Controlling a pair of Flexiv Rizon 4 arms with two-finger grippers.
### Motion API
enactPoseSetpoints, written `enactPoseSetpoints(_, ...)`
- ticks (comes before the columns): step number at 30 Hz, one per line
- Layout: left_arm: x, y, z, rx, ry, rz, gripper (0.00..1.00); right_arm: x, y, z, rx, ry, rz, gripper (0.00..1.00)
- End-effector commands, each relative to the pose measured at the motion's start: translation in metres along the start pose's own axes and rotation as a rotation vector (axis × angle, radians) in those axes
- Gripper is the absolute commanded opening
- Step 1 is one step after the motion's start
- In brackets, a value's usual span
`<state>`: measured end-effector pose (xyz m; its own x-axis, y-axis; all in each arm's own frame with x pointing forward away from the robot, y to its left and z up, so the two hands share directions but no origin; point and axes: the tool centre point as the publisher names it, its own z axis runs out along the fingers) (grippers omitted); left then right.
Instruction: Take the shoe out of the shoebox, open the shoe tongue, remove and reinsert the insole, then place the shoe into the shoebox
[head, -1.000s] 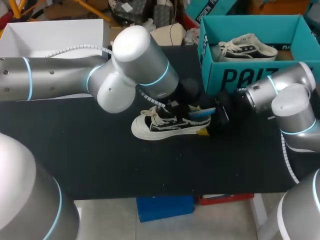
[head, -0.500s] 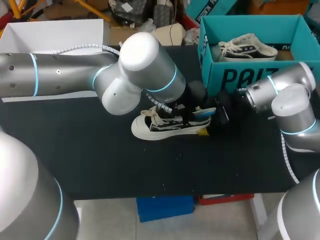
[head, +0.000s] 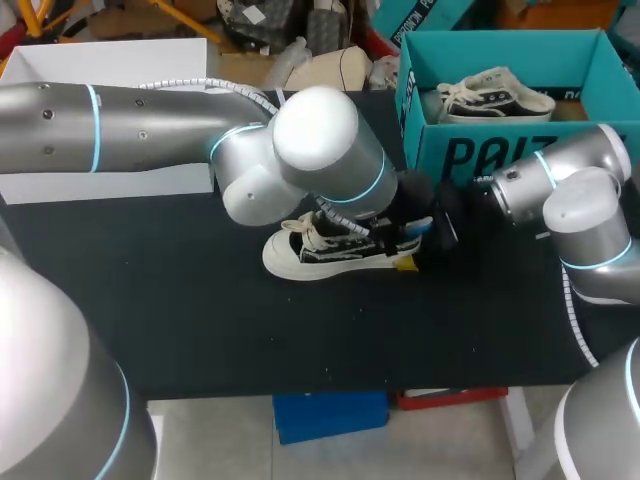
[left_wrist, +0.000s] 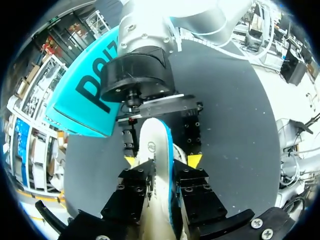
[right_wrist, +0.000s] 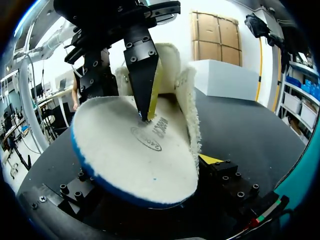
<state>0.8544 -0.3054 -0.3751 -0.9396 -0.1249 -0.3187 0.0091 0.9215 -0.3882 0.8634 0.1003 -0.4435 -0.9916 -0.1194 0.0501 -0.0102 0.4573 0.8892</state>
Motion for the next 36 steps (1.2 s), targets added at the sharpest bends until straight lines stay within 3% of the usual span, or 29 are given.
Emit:
enactPoseSetpoints(1, 0.002, 0.0, -0.002, -0.017, -0.039, -0.005, 0.22, 0.001, 0.0, 0.0, 0.002, -0.002, 0.002, 0.0)
enactPoseSetpoints(29, -0.001, 0.01, 0.015, -0.057, -0.097, -0.043, 0.19, 0.001, 0.0, 0.0, 0.002, -0.002, 0.002, 0.0)
enactPoseSetpoints(33, -0.003, 0.01, 0.015, -0.059, -0.106, -0.06, 0.0, 0.001, 0.0, 0.0, 0.002, -0.002, 0.002, 0.0)
enactPoseSetpoints(36, -0.004, 0.01, 0.014, -0.056, -0.108, -0.062, 0.0, 0.001, 0.0, 0.0, 0.002, -0.002, 0.002, 0.0)
